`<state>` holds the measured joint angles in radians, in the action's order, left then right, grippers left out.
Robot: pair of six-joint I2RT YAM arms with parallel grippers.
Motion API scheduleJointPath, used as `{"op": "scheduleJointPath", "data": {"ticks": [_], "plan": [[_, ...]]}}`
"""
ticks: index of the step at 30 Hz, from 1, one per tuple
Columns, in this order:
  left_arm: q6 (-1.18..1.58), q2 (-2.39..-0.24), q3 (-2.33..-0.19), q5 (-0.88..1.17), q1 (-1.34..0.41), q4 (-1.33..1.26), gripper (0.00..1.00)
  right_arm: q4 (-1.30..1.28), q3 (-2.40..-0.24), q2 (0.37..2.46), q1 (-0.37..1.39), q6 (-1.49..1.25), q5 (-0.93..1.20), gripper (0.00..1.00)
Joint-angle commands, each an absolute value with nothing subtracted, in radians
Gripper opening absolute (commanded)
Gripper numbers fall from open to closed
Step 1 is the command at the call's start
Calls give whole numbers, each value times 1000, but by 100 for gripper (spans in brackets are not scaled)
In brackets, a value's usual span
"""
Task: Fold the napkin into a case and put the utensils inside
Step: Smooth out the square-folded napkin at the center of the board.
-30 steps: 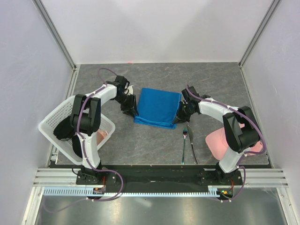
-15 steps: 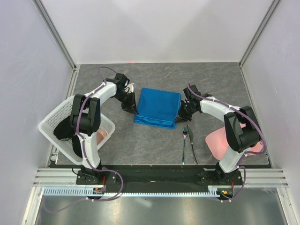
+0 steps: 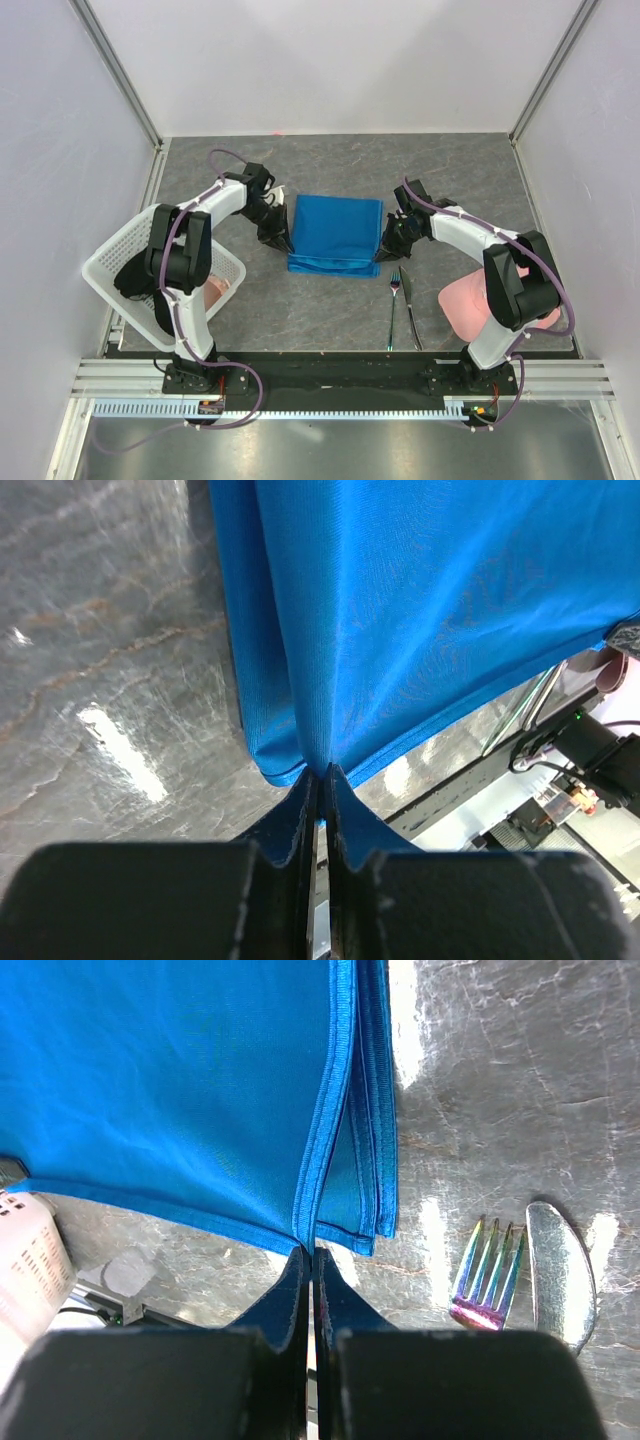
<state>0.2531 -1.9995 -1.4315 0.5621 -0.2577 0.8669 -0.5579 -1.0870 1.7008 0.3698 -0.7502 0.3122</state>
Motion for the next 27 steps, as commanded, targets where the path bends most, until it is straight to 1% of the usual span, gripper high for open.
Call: {"op": "scheduleJointPath", "data": {"ticks": [1,8,15,20,23,27], "plan": [[284,-1937,-1404,615,-264,876,9,-583,-1066,1663,365,-732,310,0],[373,-1866,-1359,680,-270,799,8,-600,-1083,1655,345,-706,299,0],[439,-1844,-1488,678,-270,801,8,-692,-1250,1655,327,-661,279,0],[459,-1815,-1542,673,-270,827,9,-741,-1308,1643,316,-650,297,0],[459,-1792,-1534,669,-270,838,9,-752,-1307,1632,316,-649,304,0],[460,-1758,-1468,670,-272,839,9,-764,-1281,1617,316,-641,311,0]]}}
